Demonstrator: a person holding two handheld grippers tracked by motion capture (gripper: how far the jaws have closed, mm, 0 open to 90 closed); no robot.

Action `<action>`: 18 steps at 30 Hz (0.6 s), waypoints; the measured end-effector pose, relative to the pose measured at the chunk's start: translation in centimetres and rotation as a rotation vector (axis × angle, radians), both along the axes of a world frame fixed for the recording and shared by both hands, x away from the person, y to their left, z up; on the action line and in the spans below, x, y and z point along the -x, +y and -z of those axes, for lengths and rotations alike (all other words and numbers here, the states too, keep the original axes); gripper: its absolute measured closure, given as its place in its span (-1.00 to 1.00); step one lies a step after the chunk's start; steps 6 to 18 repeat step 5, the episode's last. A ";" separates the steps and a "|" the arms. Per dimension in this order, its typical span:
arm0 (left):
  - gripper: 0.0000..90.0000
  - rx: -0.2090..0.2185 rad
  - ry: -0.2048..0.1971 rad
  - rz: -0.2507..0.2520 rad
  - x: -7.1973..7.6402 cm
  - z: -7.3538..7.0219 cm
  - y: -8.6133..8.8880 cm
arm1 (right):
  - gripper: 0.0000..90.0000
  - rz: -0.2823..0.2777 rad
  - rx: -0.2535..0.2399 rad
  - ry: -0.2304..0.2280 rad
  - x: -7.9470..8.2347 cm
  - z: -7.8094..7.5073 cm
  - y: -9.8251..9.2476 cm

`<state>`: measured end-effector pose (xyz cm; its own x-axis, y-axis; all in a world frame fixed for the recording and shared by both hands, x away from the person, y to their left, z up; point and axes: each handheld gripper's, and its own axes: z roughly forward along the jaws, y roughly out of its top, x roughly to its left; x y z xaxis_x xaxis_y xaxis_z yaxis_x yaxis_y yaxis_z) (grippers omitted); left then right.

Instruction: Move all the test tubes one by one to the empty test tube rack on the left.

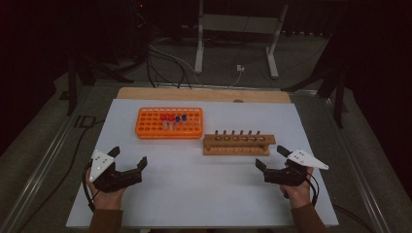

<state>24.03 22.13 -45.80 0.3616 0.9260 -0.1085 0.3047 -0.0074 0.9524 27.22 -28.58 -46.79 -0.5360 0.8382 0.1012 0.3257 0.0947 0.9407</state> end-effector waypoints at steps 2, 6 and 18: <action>-0.98 0.000 -0.007 -0.014 0.1 0.1 0.0 | -1.00 0.005 0.000 0.004 0.0 0.1 -0.1; -0.98 -0.005 -0.008 -0.021 0.0 0.0 -0.1 | -1.00 0.013 -0.003 0.009 -0.1 0.2 -0.2; -0.98 -0.005 -0.008 -0.021 0.0 0.0 -0.1 | -1.00 0.013 -0.003 0.009 -0.1 0.2 -0.2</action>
